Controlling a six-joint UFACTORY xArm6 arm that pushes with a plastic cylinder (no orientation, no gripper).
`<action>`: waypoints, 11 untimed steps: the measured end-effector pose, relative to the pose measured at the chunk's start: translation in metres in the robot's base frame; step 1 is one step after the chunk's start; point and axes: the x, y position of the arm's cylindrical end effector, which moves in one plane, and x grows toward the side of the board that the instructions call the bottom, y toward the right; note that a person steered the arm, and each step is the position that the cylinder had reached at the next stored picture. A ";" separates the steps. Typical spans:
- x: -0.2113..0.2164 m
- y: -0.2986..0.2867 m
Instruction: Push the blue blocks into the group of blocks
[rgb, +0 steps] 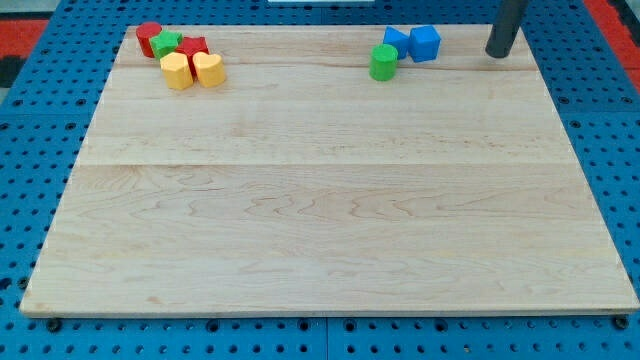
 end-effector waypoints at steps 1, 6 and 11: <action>-0.011 -0.011; -0.019 -0.215; 0.011 -0.332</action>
